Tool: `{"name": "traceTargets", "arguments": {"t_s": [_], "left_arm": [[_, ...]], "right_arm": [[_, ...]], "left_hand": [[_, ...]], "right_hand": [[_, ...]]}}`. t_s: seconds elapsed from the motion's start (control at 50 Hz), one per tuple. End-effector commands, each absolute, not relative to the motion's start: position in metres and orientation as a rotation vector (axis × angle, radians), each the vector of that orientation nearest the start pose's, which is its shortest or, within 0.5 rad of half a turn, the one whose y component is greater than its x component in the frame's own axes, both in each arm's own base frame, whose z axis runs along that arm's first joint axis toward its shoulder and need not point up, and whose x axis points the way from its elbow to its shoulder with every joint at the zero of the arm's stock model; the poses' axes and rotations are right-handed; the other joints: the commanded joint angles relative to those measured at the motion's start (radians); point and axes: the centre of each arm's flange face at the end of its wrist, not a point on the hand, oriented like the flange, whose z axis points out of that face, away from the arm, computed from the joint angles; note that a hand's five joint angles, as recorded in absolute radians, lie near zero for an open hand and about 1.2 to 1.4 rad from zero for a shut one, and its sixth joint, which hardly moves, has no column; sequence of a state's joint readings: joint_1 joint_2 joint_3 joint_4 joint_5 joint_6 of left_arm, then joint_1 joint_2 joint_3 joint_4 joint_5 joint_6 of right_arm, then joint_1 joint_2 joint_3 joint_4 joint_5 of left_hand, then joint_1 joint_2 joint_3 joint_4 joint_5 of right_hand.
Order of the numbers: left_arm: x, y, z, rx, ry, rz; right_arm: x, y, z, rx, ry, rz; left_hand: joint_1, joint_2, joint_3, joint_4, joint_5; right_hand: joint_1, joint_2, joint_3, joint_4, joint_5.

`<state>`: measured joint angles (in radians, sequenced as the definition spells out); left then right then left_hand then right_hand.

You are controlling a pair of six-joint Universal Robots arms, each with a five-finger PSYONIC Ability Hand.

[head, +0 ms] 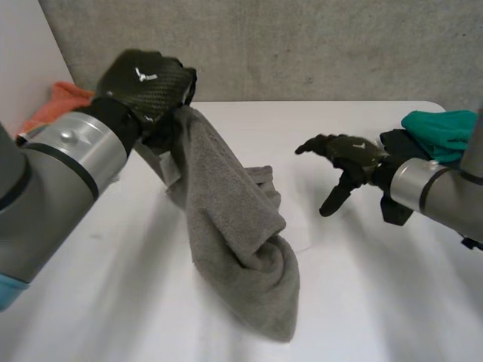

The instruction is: Fold the laundry.

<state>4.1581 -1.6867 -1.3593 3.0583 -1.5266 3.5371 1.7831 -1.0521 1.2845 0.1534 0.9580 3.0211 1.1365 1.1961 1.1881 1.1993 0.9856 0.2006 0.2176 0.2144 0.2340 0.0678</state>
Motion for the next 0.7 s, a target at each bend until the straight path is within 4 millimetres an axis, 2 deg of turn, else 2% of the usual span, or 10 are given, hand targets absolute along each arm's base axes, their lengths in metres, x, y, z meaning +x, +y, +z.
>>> {"name": "traceTargets", "arguments": {"t_s": [0.02,0.24,0.3,0.32,0.34,0.38,0.52,0.54,0.62,0.7], "left_arm": [[-0.284,-0.201,0.354,1.095,1.927,-2.406],[-0.277,-0.189,0.374,1.069,1.853,-2.470],[-0.276,-0.187,0.377,1.064,1.844,-2.479],[-0.275,-0.187,0.379,1.059,1.838,-2.485],[-0.275,-0.186,0.379,1.056,1.836,-2.486],[-0.274,-0.186,0.380,1.053,1.833,-2.488],[-0.270,-0.185,0.389,1.016,1.797,-2.515],[-0.268,-0.186,0.390,1.006,1.791,-2.516],[-0.256,-0.196,0.395,0.940,1.773,-2.504],[-0.244,-0.210,0.392,0.891,1.785,-2.464]], "right_arm": [[0.284,-0.335,0.167,-0.856,1.972,-1.267],[0.348,-0.310,0.119,-0.934,1.892,-1.112],[0.354,-0.314,0.119,-0.901,1.883,-1.141],[0.355,-0.324,0.121,-0.850,1.888,-1.199],[0.355,-0.329,0.123,-0.817,1.893,-1.234],[0.354,-0.338,0.130,-0.751,1.902,-1.313],[0.333,-0.348,0.211,-0.750,1.812,-1.659],[0.316,-0.349,0.232,-0.798,1.804,-1.751],[0.277,-0.341,0.272,-0.965,1.841,-1.900],[0.257,-0.322,0.304,-1.120,1.862,-1.983]], "left_hand": [[0.260,0.200,0.208,0.197,0.236],[0.260,0.200,0.208,0.197,0.236],[0.260,0.200,0.208,0.197,0.236],[0.260,0.200,0.208,0.197,0.236],[0.260,0.200,0.208,0.197,0.236],[0.260,0.200,0.208,0.197,0.236],[0.260,0.200,0.208,0.197,0.236],[0.260,0.200,0.208,0.197,0.236],[0.260,0.200,0.208,0.197,0.236],[0.260,0.200,0.208,0.197,0.236]], "right_hand": [[-0.026,-0.043,-0.040,-0.059,-0.068],[-0.008,-0.025,-0.022,-0.041,-0.050],[0.455,0.438,0.441,0.422,0.413],[1.003,0.986,0.990,0.970,0.962],[1.194,1.177,1.180,1.160,1.152],[1.196,1.179,1.182,1.162,1.154],[1.196,1.179,1.182,1.162,1.154],[1.196,1.179,1.182,1.162,1.154],[1.196,1.179,1.182,1.162,1.154],[1.196,1.179,1.182,1.162,1.154]]}}
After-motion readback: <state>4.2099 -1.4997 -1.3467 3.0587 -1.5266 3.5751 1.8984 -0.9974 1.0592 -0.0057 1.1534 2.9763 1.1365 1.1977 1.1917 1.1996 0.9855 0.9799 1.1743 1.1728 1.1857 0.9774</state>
